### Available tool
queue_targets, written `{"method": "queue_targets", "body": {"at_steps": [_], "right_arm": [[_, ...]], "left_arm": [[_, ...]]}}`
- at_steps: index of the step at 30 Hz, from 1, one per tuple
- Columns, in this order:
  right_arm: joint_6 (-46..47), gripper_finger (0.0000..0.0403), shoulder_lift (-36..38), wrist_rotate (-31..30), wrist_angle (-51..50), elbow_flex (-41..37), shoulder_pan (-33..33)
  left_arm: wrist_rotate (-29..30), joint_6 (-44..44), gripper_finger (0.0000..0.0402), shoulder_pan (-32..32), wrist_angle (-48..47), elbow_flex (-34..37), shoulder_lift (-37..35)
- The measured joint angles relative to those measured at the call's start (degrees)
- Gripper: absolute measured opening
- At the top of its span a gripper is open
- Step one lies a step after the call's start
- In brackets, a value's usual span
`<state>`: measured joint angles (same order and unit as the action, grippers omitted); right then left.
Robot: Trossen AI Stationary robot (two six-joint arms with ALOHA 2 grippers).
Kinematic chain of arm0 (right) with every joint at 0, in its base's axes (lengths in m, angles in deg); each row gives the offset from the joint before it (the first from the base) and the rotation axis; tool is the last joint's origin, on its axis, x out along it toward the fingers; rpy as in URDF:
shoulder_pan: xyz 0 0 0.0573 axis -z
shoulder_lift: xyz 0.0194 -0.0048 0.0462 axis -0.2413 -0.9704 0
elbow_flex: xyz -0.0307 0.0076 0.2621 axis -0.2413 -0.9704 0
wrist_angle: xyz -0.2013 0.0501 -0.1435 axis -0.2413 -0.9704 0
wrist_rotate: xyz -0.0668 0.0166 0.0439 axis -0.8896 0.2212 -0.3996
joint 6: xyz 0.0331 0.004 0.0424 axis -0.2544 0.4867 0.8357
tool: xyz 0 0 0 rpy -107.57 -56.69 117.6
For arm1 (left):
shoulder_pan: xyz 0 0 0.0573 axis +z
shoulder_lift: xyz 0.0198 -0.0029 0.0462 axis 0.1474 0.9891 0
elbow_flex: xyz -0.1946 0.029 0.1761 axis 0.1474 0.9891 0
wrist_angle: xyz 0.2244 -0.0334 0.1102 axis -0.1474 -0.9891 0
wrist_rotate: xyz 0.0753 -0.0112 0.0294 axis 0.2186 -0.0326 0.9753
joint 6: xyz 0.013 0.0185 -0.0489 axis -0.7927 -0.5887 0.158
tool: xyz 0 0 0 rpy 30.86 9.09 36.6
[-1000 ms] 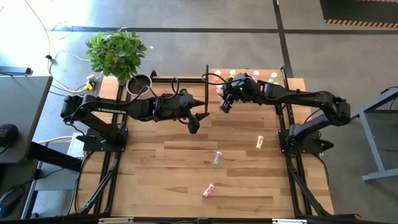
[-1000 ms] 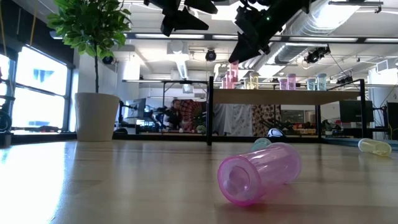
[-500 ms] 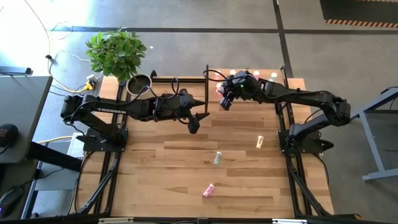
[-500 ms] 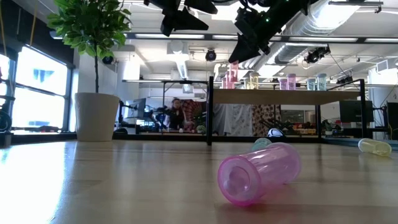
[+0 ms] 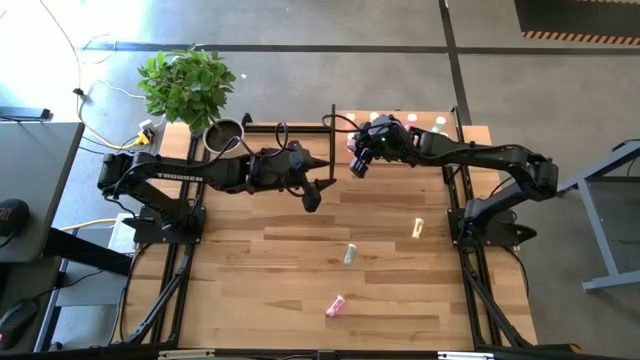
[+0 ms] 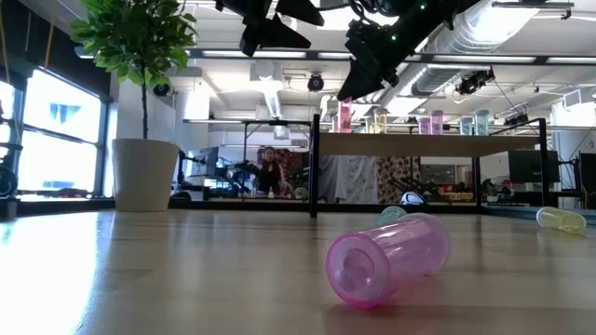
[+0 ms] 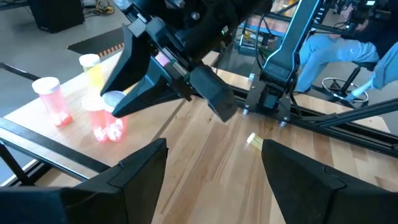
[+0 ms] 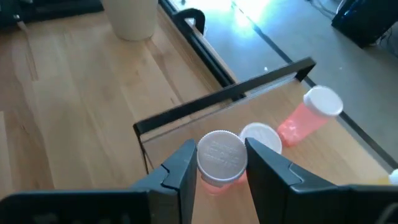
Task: Pick and place medicine bottles onto shelf by color
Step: Put the pink medicine bottle aligned with the other pink medicine bottles on the shelf
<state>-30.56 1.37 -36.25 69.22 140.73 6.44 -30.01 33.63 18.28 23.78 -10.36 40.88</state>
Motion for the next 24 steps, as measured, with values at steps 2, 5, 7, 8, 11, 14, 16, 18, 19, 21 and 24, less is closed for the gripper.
{"method": "queue_targets", "body": {"at_steps": [2,5,7,8,11,14,16,18,19,21,24], "right_arm": [[-0.5,0.0106,0.0,-0.5,0.8,0.0,0.0],[-1.4,0.0106,0.0,-1.4,1.6,0.0,0.0],[-1.4,0.0106,0.0,-1.4,1.6,0.0,0.0],[-1.4,0.0106,0.0,-1.4,1.6,0.0,0.0],[-0.9,0.0106,0.0,-1.4,1.6,0.0,0.0],[0.5,0.0106,0.0,-1.4,1.2,0.0,-0.6],[2.4,0.0106,0.4,-1.3,0.3,0.0,-1.2],[4.4,0.0106,0.5,-1.5,-0.2,0.0,-2.0],[5.3,0.0106,0.6,-1.9,-0.8,0.0,-2.4],[6.3,0.0106,0.6,-3.8,-1.5,0.0,-3.2],[7.6,0.0106,0.7,-5.4,-1.8,0.0,-3.9]], "left_arm": [[0.0,0.0,0.0255,0.0,0.0,0.0,0.0],[0.0,0.0,0.0255,0.0,-0.4,0.0,0.0],[0.0,0.0,0.0255,0.0,-0.5,0.0,0.0],[0.0,0.0,0.0255,0.0,-0.5,0.0,0.0],[0.0,0.0,0.0255,0.0,-0.6,0.0,0.0],[0.0,-0.7,0.0255,0.0,-0.9,0.0,0.0],[0.0,-1.0,0.0255,0.0,-0.9,0.0,0.0],[0.0,-1.0,0.0255,0.0,-0.9,0.0,0.0],[0.0,-1.0,0.0255,0.0,-0.9,0.0,0.0],[0.0,-1.0,0.0255,0.0,-0.9,0.0,0.0],[0.0,-1.4,0.0255,0.0,-0.9,0.0,0.0]]}}
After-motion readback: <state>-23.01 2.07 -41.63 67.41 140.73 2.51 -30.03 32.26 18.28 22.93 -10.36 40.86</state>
